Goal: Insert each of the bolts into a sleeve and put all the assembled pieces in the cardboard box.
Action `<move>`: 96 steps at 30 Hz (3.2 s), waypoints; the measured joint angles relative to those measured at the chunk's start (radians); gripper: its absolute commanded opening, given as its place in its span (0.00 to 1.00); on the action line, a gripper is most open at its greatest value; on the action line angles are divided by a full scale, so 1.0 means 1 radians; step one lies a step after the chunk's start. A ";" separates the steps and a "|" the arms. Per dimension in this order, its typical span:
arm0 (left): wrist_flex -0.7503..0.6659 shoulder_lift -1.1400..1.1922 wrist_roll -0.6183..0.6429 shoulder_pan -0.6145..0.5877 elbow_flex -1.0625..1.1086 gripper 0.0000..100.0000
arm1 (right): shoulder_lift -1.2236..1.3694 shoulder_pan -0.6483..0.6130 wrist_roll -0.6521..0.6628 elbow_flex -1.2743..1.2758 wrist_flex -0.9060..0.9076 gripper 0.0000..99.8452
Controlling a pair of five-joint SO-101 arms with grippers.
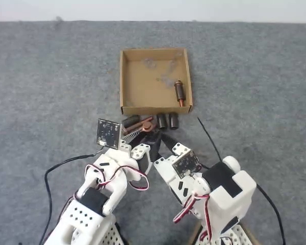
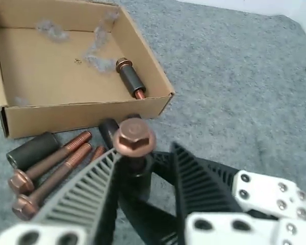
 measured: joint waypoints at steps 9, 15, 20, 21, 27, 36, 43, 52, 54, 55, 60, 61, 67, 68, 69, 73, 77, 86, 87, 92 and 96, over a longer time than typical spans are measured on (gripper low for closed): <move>0.009 0.000 0.000 0.000 0.000 0.16 | 0.000 0.000 0.000 0.000 0.000 0.01; 0.009 0.000 0.000 0.000 0.000 0.16 | 0.000 0.000 0.000 0.000 0.000 0.01; 0.009 0.000 -0.005 -0.055 0.000 0.16 | 0.000 0.002 0.003 0.000 0.000 0.01; 0.009 0.000 -0.005 -0.060 0.000 0.16 | 0.002 0.002 0.003 0.000 0.000 0.01; 0.009 0.000 -0.026 -0.063 0.000 0.16 | 0.000 0.002 0.003 0.000 0.000 0.01; 0.009 0.000 -0.029 -0.025 0.000 0.16 | 0.000 0.002 0.003 0.000 0.000 0.01; 0.009 0.000 -0.003 -0.025 -0.012 0.15 | 0.000 0.002 0.003 0.000 0.000 0.01; 0.009 0.000 0.005 -0.235 -0.043 0.15 | 0.000 0.017 0.003 0.000 0.000 0.01; 0.009 0.000 -0.005 -0.284 -0.043 0.15 | 0.000 0.028 0.003 0.000 0.000 0.01; 0.009 0.000 -0.011 -0.305 -0.043 0.15 | 0.000 0.029 0.003 0.000 0.000 0.01; 0.011 0.000 -0.035 -0.413 -0.040 0.15 | 0.000 0.029 0.003 0.000 0.000 0.01; 0.014 0.000 -0.051 -0.434 -0.028 0.15 | 0.000 0.031 0.003 0.000 0.000 0.01; 0.063 0.000 -0.114 -0.542 0.002 0.03 | 0.000 0.034 0.003 0.000 0.000 0.01; 0.075 0.000 -0.112 -0.551 0.002 0.00 | 0.000 0.034 0.003 0.000 0.000 0.01; 0.087 0.000 -0.114 -0.555 0.002 0.01 | 0.000 0.034 0.003 0.000 0.000 0.01; 0.110 0.000 -0.158 -0.560 0.002 0.01 | 0.000 0.034 0.003 0.000 0.000 0.01; 0.155 0.000 -0.201 -0.565 0.002 0.01 | 0.000 0.034 0.003 0.000 0.000 0.01; 0.172 0.000 -0.270 -0.562 0.002 0.01 | 0.000 0.118 0.003 0.000 -0.069 0.01; 0.172 0.000 -0.270 -0.562 0.002 0.01 | 0.000 0.124 0.003 0.000 -0.086 0.01; 0.172 0.000 -0.270 -0.562 0.002 0.01 | 0.000 0.129 0.066 -0.017 -0.110 0.01; 0.172 0.000 -0.270 -0.562 0.002 0.01 | 0.000 0.129 0.153 -0.064 -0.110 0.01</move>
